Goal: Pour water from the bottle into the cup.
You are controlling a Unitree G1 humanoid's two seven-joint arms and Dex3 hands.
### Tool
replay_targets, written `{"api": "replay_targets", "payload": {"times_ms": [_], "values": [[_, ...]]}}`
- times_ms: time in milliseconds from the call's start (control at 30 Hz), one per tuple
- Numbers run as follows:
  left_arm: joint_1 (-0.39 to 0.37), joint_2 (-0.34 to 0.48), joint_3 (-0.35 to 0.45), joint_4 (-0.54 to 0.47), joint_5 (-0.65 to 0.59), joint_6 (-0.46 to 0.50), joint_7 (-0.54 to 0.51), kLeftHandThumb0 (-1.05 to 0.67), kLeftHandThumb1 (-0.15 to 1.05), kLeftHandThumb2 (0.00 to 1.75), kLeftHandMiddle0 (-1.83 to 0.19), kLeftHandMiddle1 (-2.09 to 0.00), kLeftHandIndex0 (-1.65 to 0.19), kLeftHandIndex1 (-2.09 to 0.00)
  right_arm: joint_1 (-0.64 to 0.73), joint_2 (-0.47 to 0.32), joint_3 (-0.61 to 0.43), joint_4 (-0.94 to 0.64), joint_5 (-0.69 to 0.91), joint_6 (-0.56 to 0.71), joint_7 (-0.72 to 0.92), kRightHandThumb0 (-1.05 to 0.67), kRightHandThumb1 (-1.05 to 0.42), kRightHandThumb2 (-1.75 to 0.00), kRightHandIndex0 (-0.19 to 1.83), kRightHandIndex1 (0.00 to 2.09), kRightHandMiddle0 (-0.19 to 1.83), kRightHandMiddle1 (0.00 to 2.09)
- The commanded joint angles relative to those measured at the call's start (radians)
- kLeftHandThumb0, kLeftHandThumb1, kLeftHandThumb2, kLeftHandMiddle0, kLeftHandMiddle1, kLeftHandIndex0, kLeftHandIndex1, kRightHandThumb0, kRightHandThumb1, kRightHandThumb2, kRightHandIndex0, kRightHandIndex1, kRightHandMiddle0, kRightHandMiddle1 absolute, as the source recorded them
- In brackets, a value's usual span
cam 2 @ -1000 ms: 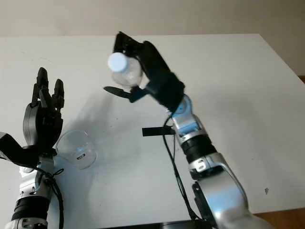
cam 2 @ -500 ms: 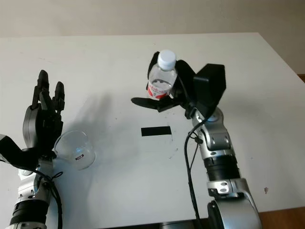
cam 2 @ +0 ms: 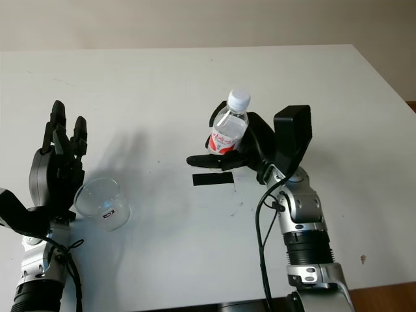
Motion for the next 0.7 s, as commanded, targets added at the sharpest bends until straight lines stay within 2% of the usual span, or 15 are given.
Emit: {"api": "replay_targets", "payload": {"times_ms": [0, 267, 533, 667], "values": [[0.018, -0.001, -0.002, -0.013, 0.000, 0.006, -0.004, -0.87, 1.05, 0.56, 0.02, 0.00, 0.08, 0.00, -0.002, 0.007, 0.010, 0.014, -0.011, 0.011, -0.005, -0.20, -1.05, -0.32, 1.56, 2.09, 0.07, 2.09], [0.032, -0.002, -0.002, -0.035, -0.003, 0.007, -0.007, -0.87, 1.05, 0.56, 0.01, 0.00, 0.07, 0.00, 0.000, 0.010, 0.030, 0.070, -0.052, -0.027, -0.015, -0.18, -1.05, -0.33, 1.60, 2.09, 0.06, 2.09], [0.042, -0.007, -0.002, -0.054, -0.010, 0.021, -0.004, -0.88, 1.05, 0.54, 0.01, 0.00, 0.08, 0.00, 0.009, 0.013, 0.044, 0.086, -0.085, -0.065, -0.018, -0.16, -1.05, -0.33, 1.72, 2.09, -0.16, 2.09], [0.046, -0.005, -0.002, -0.057, -0.007, 0.018, -0.008, -0.86, 1.05, 0.56, 0.01, 0.00, 0.08, 0.00, 0.014, 0.016, 0.042, 0.094, -0.090, -0.076, -0.016, -0.16, -1.05, -0.33, 1.74, 2.09, -0.19, 2.09]]}}
